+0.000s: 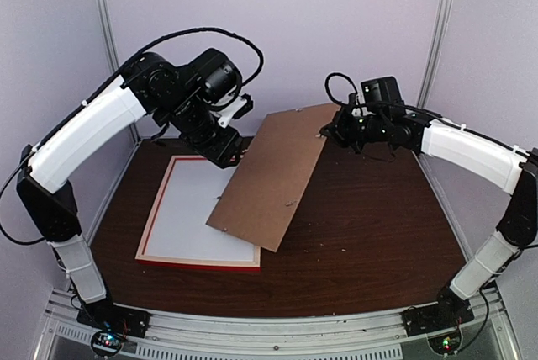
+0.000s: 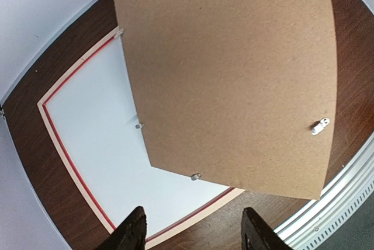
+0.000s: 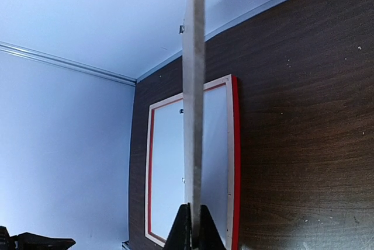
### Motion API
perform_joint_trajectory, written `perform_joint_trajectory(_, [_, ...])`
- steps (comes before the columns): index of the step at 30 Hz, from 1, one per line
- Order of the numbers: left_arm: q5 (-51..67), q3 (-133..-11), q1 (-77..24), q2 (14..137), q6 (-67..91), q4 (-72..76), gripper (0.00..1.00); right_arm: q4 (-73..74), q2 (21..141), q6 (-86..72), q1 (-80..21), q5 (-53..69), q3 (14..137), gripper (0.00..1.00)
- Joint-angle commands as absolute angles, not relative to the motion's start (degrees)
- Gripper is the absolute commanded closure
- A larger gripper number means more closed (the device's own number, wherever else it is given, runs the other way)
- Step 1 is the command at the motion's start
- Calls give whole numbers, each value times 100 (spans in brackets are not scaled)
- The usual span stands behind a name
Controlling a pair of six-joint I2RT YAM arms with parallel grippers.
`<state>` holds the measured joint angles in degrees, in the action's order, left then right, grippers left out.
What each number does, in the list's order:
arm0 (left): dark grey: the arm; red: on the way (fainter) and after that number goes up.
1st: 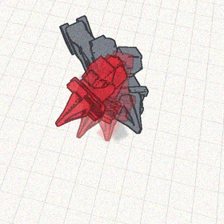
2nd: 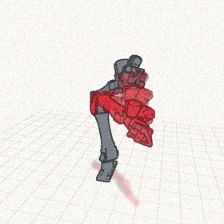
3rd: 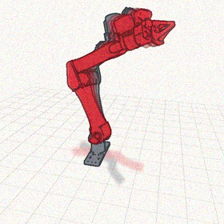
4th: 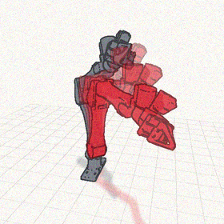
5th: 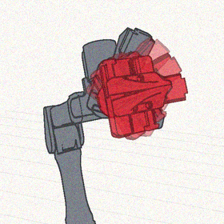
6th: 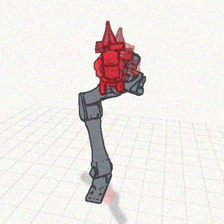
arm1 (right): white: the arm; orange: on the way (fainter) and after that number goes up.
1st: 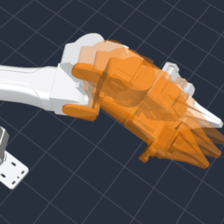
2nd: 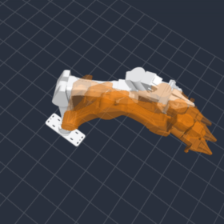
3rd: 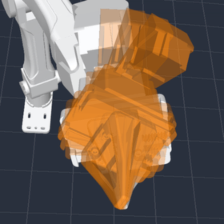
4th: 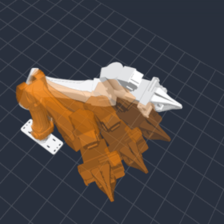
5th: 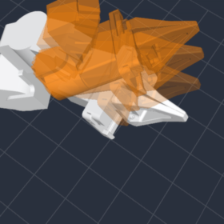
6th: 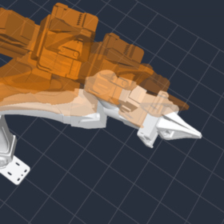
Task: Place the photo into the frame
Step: Move the frame body to the center of the board.
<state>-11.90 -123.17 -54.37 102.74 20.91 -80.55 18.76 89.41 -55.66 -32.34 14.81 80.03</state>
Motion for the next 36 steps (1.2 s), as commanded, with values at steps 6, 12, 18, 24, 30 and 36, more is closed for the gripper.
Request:
perform_joint_trajectory(6, [-701,-11187,-4543,9676,1915,-7177,43,815,8616,-5502,-2697,2583,7337,100])
perform_joint_trajectory(12, [-273,-10087,-3277,9266,1867,-6463,37,304,8651,-5592,-2309,3732,7407,100])
perform_joint_trajectory(18, [382,-8856,-1952,9023,2022,-5630,34,-414,8734,-6061,-1948,4619,7363,100])
perform_joint_trajectory(24, [564,-8205,-1010,9424,2074,-5235,34,-1159,8859,-6619,-1801,5189,7357,100])
perform_joint_trajectory(30, [709,-8156,-443,10217,1976,-5103,34,-1287,8962,-6706,-1710,5514,7386,100])
perform_joint_trajectory(36, [885,-8607,-355,11262,1788,-5219,37,-1339,9048,-6669,-1666,5707,7268,100])
